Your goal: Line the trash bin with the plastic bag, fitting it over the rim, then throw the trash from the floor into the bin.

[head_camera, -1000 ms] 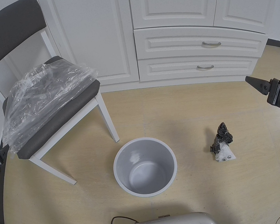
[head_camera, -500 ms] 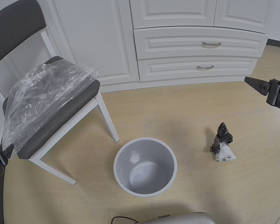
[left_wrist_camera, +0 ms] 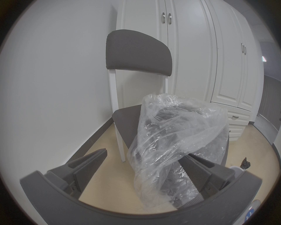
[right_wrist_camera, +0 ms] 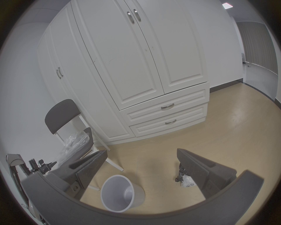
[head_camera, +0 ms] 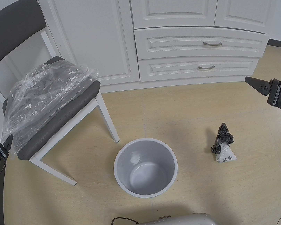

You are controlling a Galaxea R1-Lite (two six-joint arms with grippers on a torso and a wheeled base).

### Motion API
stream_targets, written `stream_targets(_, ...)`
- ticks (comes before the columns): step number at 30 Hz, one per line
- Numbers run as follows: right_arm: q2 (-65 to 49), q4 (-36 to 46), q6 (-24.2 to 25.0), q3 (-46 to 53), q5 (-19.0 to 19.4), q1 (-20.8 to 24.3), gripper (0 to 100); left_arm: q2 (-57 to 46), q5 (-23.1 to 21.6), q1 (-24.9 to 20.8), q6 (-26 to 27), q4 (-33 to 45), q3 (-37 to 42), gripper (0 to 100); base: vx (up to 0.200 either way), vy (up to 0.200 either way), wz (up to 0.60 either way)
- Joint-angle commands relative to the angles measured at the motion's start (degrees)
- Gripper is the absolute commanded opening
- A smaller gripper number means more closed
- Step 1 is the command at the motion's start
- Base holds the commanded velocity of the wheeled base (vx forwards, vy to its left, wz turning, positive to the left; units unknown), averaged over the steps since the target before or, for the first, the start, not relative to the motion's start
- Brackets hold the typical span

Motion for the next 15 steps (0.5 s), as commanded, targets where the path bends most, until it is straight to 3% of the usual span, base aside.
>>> stream_targets(1,-0.1,-0.1,0.0,0.0,0.0,0.1,100,1.6,0.2,-0.1,-0.2,-1.3,-0.3,100,0.0,0.0,0.0)
stream_targets(15,-0.1,-0.1,0.0,0.0,0.0,0.1,100,3.5,-0.3,-0.1,-1.7,-6.8,0.4,100,0.0,0.0,0.0)
